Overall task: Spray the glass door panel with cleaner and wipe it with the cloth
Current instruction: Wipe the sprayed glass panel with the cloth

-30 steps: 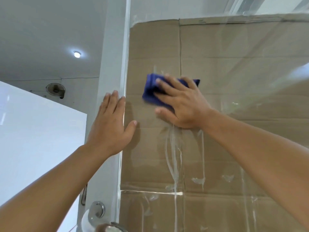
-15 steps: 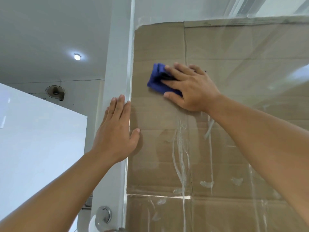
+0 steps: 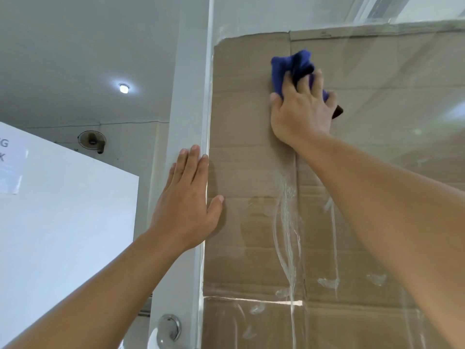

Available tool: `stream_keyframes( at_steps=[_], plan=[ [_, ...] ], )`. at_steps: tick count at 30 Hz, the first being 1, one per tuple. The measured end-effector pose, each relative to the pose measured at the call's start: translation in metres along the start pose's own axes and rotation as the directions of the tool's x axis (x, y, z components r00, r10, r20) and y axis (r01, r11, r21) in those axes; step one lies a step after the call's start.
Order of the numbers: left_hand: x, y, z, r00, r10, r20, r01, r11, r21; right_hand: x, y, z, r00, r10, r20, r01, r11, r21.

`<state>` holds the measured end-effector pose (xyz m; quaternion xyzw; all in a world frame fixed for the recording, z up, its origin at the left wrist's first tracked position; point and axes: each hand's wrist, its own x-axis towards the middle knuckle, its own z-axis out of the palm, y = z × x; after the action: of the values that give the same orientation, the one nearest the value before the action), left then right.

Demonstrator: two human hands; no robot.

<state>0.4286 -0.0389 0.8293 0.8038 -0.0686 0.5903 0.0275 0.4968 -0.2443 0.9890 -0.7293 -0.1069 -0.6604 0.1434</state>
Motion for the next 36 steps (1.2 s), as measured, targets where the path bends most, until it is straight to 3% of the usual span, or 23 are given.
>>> stream_keyframes(
  at_steps=[2, 4, 5, 7, 9, 10, 11, 13, 15, 17, 18, 19, 21, 22, 24, 25, 27, 29, 31, 33, 34, 35, 36],
  plan=[
    [-0.001, -0.001, 0.001, 1.000, 0.005, -0.001, -0.005, 1.000, 0.007, -0.007, -0.009, 0.003, 0.954, -0.299, 0.024, 0.300, 0.953, -0.048],
    [-0.002, 0.000, 0.002, 1.000, 0.006, -0.001, -0.006, 1.000, 0.016, -0.017, -0.002, 0.005, 0.772, -0.633, 0.048, 0.635, 0.769, -0.071],
    [-0.002, 0.000, 0.002, 1.000, 0.003, 0.001, -0.003, 1.000, 0.016, -0.020, 0.004, 0.007, 0.730, -0.682, 0.032, 0.682, 0.727, -0.081],
    [-0.004, 0.000, 0.002, 1.000, 0.002, 0.002, -0.002, 1.000, 0.007, -0.021, 0.014, 0.009, 0.855, -0.514, -0.068, 0.510, 0.858, -0.065],
    [-0.005, 0.001, 0.002, 1.000, 0.003, 0.002, -0.003, 1.000, 0.001, -0.023, 0.013, 0.008, 0.990, -0.121, -0.077, 0.122, 0.992, 0.008],
    [-0.007, 0.001, 0.003, 1.000, 0.003, 0.001, -0.003, 1.000, 0.000, -0.026, 0.008, 0.005, 0.999, 0.005, -0.047, -0.004, 1.000, 0.027],
    [-0.008, 0.001, 0.004, 1.000, 0.005, -0.003, -0.005, 1.000, -0.001, -0.033, 0.001, 0.004, 0.999, 0.023, -0.025, -0.023, 1.000, 0.012],
    [-0.012, 0.001, 0.006, 1.000, 0.007, -0.011, -0.007, 1.000, -0.005, -0.053, -0.007, 0.007, 0.972, -0.235, -0.030, 0.233, 0.971, -0.056],
    [-0.017, 0.000, 0.007, 1.000, 0.012, -0.012, -0.012, 1.000, -0.018, -0.077, -0.003, 0.013, 0.807, -0.590, -0.026, 0.586, 0.805, -0.090],
    [-0.024, -0.001, 0.009, 1.000, 0.017, -0.019, -0.018, 0.999, -0.031, -0.088, 0.008, 0.019, 0.649, -0.761, -0.011, 0.754, 0.646, -0.118],
    [-0.028, -0.001, 0.010, 1.000, 0.016, -0.023, -0.017, 0.999, -0.040, -0.088, 0.013, 0.020, 0.669, -0.743, -0.030, 0.734, 0.667, -0.131],
    [-0.031, -0.001, 0.011, 1.000, 0.011, -0.024, -0.012, 0.999, -0.051, -0.088, 0.016, 0.021, 0.759, -0.649, -0.056, 0.639, 0.758, -0.129],
    [-0.039, -0.001, 0.014, 1.000, -0.009, -0.023, 0.007, 0.998, -0.065, -0.085, 0.011, 0.015, 0.948, -0.308, -0.084, 0.303, 0.950, -0.069],
    [-0.043, -0.001, 0.015, 1.000, -0.019, -0.025, 0.018, 0.998, -0.066, -0.084, 0.005, 0.013, 0.987, -0.151, -0.057, 0.149, 0.988, -0.033],
    [-0.049, -0.002, 0.018, 0.999, -0.029, -0.030, 0.027, 0.998, -0.061, -0.090, -0.012, 0.012, 0.992, -0.122, 0.001, 0.122, 0.991, -0.061],
    [-0.051, -0.002, 0.019, 0.999, -0.030, -0.030, 0.028, 0.998, -0.057, -0.096, -0.020, 0.013, 0.968, -0.250, 0.023, 0.251, 0.964, -0.082],
    [-0.055, -0.005, 0.021, 0.999, -0.029, -0.024, 0.028, 0.998, -0.047, -0.113, -0.024, 0.018, 0.830, -0.556, 0.045, 0.558, 0.824, -0.097],
    [-0.059, -0.008, 0.021, 0.999, -0.028, -0.015, 0.027, 0.999, -0.047, -0.124, -0.017, 0.025, 0.748, -0.664, 0.016, 0.661, 0.742, -0.114],
    [-0.063, -0.010, 0.020, 1.000, -0.023, -0.001, 0.023, 0.998, -0.055, -0.125, -0.005, 0.025, 0.857, -0.512, -0.059, 0.501, 0.854, -0.139],
    [-0.065, -0.009, 0.020, 1.000, -0.028, 0.013, 0.029, 0.997, -0.066, -0.125, 0.006, 0.020, 0.980, -0.179, -0.091, 0.171, 0.981, -0.088],
    [-0.066, -0.009, 0.020, 0.999, -0.034, 0.019, 0.035, 0.997, -0.073, -0.126, 0.008, 0.018, 0.996, -0.039, -0.084, 0.035, 0.998, -0.052],
    [-0.066, -0.007, 0.020, 0.999, -0.040, 0.020, 0.042, 0.996, -0.081, -0.130, 0.007, 0.016, 0.996, 0.001, -0.085, -0.005, 0.999, -0.044],
    [-0.066, -0.006, 0.020, 0.999, -0.046, 0.015, 0.047, 0.995, -0.088, -0.138, 0.007, 0.017, 0.993, -0.070, -0.095, 0.065, 0.996, -0.060]
  ],
)
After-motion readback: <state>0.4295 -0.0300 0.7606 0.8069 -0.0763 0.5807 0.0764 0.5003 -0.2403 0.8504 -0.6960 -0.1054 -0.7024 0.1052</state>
